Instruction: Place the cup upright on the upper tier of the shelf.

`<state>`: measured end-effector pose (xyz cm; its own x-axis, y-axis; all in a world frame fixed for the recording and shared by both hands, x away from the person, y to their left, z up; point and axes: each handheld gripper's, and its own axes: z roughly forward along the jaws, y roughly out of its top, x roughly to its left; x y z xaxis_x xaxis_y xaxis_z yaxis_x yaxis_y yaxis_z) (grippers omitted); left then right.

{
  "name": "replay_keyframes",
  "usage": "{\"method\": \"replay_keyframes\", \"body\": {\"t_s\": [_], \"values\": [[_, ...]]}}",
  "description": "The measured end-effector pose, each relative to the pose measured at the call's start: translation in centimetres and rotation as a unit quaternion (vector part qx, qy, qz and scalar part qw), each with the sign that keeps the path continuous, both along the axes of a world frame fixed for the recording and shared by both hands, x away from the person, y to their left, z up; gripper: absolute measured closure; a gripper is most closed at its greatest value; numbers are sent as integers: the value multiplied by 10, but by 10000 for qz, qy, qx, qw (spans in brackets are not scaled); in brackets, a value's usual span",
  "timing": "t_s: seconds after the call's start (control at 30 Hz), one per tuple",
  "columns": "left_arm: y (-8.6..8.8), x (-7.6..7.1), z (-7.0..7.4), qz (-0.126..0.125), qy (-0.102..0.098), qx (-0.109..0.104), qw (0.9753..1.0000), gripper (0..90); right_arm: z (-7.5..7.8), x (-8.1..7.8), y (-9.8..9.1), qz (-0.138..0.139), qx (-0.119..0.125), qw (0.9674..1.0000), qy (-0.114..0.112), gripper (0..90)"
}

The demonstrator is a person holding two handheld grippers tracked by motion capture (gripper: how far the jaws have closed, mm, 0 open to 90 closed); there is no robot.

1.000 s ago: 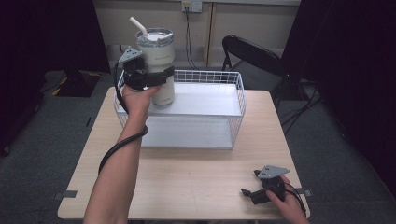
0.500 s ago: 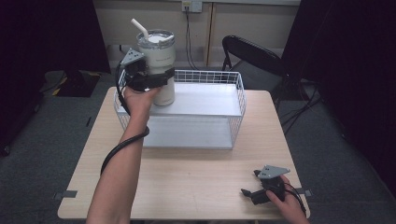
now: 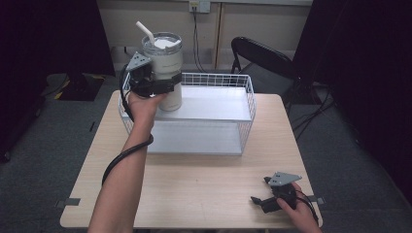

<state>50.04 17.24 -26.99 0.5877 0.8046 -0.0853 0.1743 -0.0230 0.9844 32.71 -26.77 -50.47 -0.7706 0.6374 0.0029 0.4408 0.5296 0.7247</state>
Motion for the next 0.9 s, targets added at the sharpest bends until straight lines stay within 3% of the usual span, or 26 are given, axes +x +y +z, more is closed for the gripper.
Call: {"method": "replay_keyframes", "body": {"t_s": [0.1,0.23,0.9], "values": [[0,-1,0,-12,-16,38,10000,95,0,0,0,-4,9,10000,-6,76],[-2,-6,1,-63,-51,249,9997,95,0,0,0,-3,8,10000,-6,76],[-1,-8,0,-35,55,227,9997,88,0,0,0,-3,7,10000,-6,76]]}}
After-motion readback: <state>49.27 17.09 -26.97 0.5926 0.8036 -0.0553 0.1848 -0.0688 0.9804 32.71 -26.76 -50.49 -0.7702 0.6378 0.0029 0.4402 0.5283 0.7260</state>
